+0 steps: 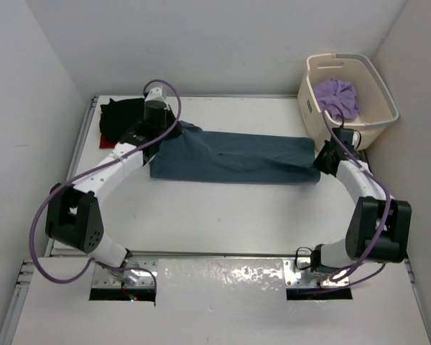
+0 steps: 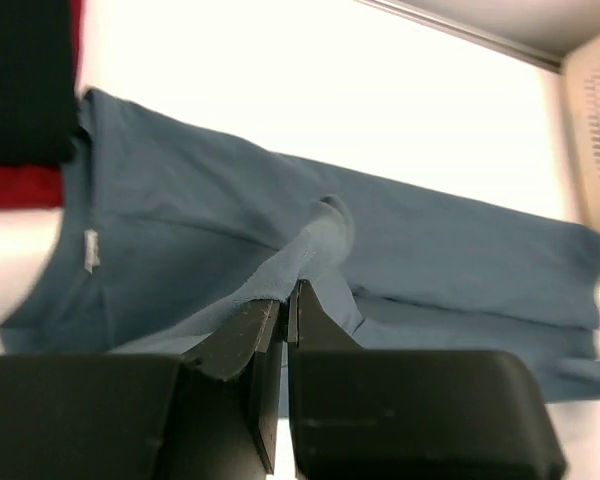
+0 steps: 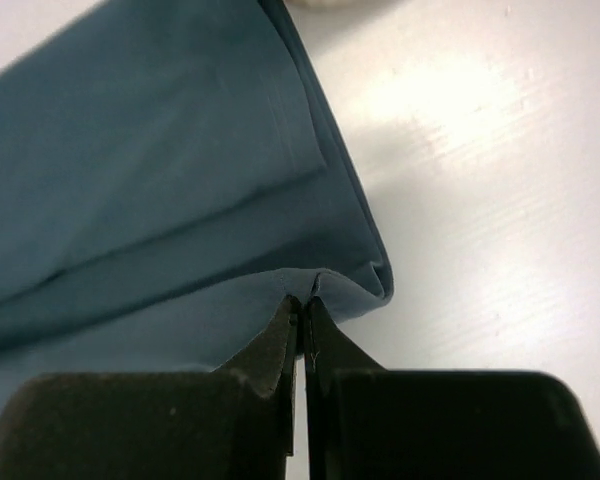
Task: Fold and stack the t-shirts
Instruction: Fold the other side of the tshirt into a rectangle
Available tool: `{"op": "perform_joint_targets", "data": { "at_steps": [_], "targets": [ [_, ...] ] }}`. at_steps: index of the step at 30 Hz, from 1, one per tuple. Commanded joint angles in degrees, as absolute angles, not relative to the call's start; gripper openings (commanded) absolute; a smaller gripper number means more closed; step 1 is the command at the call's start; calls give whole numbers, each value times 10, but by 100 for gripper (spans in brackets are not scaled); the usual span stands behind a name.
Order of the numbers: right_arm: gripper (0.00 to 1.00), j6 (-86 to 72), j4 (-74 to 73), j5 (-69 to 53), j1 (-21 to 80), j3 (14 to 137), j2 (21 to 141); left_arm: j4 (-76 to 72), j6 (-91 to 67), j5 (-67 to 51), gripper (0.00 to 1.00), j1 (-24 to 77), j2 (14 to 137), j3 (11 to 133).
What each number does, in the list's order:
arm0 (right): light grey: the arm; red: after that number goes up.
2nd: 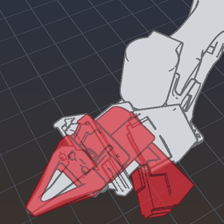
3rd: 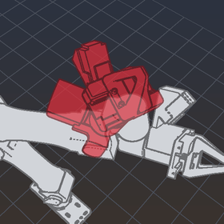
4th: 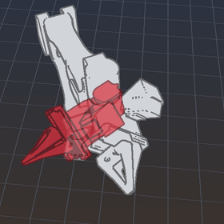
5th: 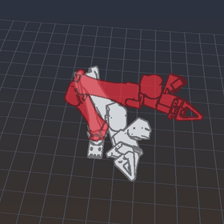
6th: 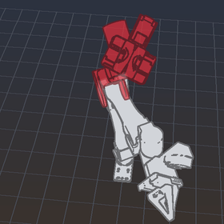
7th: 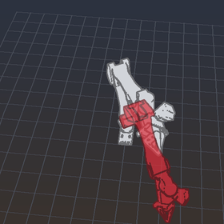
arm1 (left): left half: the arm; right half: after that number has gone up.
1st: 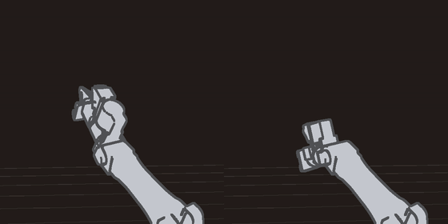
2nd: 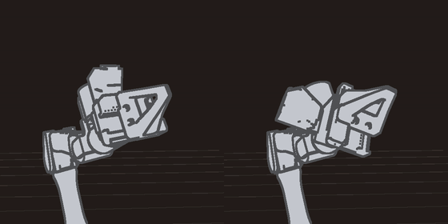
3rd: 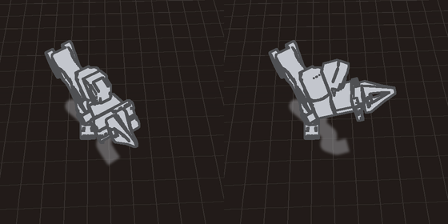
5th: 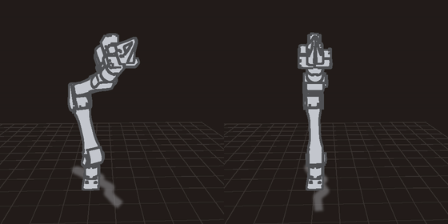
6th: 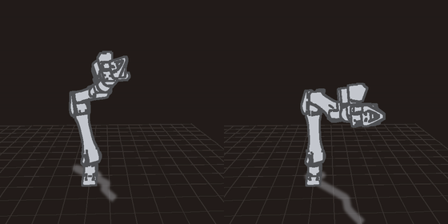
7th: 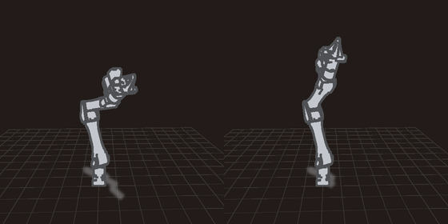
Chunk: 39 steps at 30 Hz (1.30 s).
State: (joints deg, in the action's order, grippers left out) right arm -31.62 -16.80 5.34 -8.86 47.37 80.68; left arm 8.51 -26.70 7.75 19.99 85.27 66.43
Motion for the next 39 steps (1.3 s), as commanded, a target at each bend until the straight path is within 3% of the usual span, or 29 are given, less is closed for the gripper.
{"op": "perform_joint_targets", "data": {
  "at_steps": [1, 13, 15, 16, 18, 19, 20, 22, 26, 28, 30, 31, 32, 39],
  "targets": [
    [0, -301, -161, 73, -90, 529, 827, 42, -220, 96, 0, 182, 873, 707],
    [6, -311, -188, 105, -90, 627, 953, 42, -195, 96, 0, 147, 1063, 832],
    [18, -313, -204, 117, -90, 651, 976, 60, -199, 112, 0, 141, 1101, 864],
    [30, -313, -207, 118, -89, 656, 983, 71, -204, 122, 0, 138, 1115, 876],
    [39, -314, -207, 113, -89, 666, 992, 100, -221, 149, 25, 128, 1143, 923],
    [45, -314, -207, 110, -89, 669, 992, 132, -226, 156, 41, 126, 1171, 959],
    [54, -313, -211, 107, -87, 671, 990, 149, -229, 156, 64, 119, 1183, 979],
    [60, -307, -212, 103, -84, 671, 977, 177, -230, 157, 80, 118, 1204, 1006],
    [69, -296, -221, 99, -64, 648, 937, 151, -226, 98, 86, 119, 1181, 1001],
    [73, -293, -220, 100, -48, 635, 909, 145, -227, 80, 96, 120, 1170, 981],
    [78, -285, -221, 99, -37, 620, 890, 142, -231, 55, 96, 123, 1152, 952],
    [85, -278, -215, 93, -26, 616, 888, 137, -233, 48, 96, 126, 1145, 940],
    [98, -274, -211, 91, -19, 612, 889, 129, -239, 35, 96, 129, 1134, 926],
    [99, -267, -185, 43, 10, 649, 985, 120, -271, 3, 96, 160, 1150, 838]
  ]
}}
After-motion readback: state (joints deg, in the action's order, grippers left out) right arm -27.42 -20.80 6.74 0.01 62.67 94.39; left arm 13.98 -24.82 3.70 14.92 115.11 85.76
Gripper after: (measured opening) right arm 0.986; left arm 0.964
